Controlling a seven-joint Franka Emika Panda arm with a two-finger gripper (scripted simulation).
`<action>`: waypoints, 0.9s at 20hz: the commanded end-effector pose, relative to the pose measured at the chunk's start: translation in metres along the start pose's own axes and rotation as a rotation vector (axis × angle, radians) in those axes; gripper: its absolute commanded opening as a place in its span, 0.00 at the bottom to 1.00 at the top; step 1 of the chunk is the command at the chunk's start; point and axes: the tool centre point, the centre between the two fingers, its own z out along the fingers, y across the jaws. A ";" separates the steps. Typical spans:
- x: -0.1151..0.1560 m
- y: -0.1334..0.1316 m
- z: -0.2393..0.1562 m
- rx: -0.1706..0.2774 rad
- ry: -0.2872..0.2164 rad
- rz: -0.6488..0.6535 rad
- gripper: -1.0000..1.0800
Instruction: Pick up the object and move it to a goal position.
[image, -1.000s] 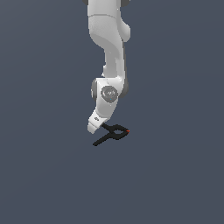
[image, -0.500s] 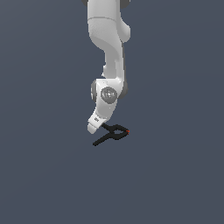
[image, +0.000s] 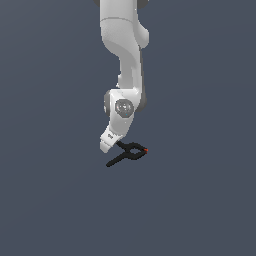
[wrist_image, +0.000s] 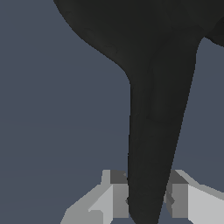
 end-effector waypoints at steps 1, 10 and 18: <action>-0.001 0.004 -0.009 -0.003 0.002 0.001 0.00; -0.006 0.023 -0.068 -0.001 0.004 0.000 0.00; -0.013 0.049 -0.148 0.000 0.005 -0.001 0.00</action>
